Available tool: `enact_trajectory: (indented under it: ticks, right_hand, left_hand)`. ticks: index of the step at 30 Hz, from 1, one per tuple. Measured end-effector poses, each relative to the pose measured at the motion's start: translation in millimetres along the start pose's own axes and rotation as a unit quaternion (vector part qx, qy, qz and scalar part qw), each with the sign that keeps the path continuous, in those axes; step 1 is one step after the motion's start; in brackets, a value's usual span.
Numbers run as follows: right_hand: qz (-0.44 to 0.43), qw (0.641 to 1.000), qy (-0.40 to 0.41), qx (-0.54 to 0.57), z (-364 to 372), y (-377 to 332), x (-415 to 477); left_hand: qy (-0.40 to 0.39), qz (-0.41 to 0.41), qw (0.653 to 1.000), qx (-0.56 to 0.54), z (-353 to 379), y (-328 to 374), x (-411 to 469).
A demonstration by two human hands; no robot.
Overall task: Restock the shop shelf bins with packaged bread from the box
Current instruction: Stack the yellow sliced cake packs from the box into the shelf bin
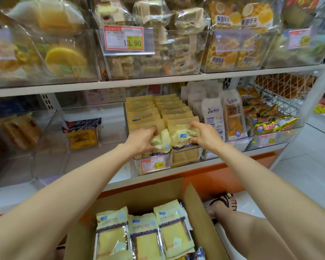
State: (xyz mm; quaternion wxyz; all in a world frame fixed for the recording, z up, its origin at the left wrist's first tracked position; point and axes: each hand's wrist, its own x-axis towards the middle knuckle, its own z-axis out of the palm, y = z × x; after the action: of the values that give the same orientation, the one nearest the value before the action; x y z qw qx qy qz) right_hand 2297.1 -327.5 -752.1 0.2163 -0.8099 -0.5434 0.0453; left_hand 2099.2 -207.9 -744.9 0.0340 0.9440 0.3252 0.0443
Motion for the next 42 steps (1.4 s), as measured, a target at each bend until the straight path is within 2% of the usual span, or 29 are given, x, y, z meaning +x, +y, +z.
enact_trajectory:
  ticks: [3,7,9,11,12,14,15,17,18,20,23,25,28,32,36,42]
  right_hand:
    - [-0.007,1.0,-0.011,-0.012,2,-10,0]
    - [0.0,1.0,-0.029,-0.008,-7,-13,0]
    - [0.005,0.999,0.017,0.04,-16,-14,-1]
    - [-0.006,0.99,0.109,0.087,-23,-17,-3]
    - [-0.022,0.983,0.167,0.067,-24,-19,-4]
    - [-0.083,0.959,0.27,0.009,-21,-21,-11]
    - [-0.126,0.945,0.302,-0.013,-17,-22,-16]
    - [-0.21,0.926,0.311,-0.052,0,-19,-31]
    - [-0.233,0.925,0.292,-0.072,12,-16,-39]
    - [-0.226,0.937,0.242,-0.11,34,-8,-52]
    - [-0.164,0.964,0.15,-0.144,51,0,-58]
    - [-0.147,0.969,0.108,-0.168,55,0,-58]
    - [-0.146,0.964,0.091,-0.202,56,-1,-54]
    - [-0.164,0.951,0.114,-0.238,57,5,-45]
    - [-0.178,0.949,0.123,-0.231,61,6,-34]
    - [-0.176,0.957,0.128,-0.191,71,4,-21]
  left_hand:
    - [-0.011,-0.02,1.0,-0.006,-1,-7,-4]
    - [-0.024,-0.046,0.996,-0.077,-9,-13,-6]
    - [0.021,-0.06,0.99,-0.129,-15,-14,-8]
    - [0.086,-0.068,0.98,-0.167,-20,-15,-12]
    - [0.121,-0.063,0.976,-0.169,-21,-16,-16]
    - [0.208,-0.012,0.969,-0.134,-17,-15,-27]
    - [0.258,0.042,0.96,-0.101,-12,-15,-34]
    - [0.328,0.159,0.931,-0.015,1,-11,-49]
    - [0.333,0.204,0.92,0.021,10,-8,-56]
    - [0.284,0.239,0.927,0.05,31,-3,-66]
    - [0.176,0.182,0.965,0.067,57,-3,-68]
    - [0.14,0.16,0.973,0.092,64,-3,-64]
    - [0.133,0.146,0.975,0.103,65,0,-54]
    - [0.152,0.132,0.973,0.116,61,4,-44]
    - [0.175,0.114,0.971,0.118,61,7,-35]
    - [0.166,0.091,0.971,0.149,67,3,-18]
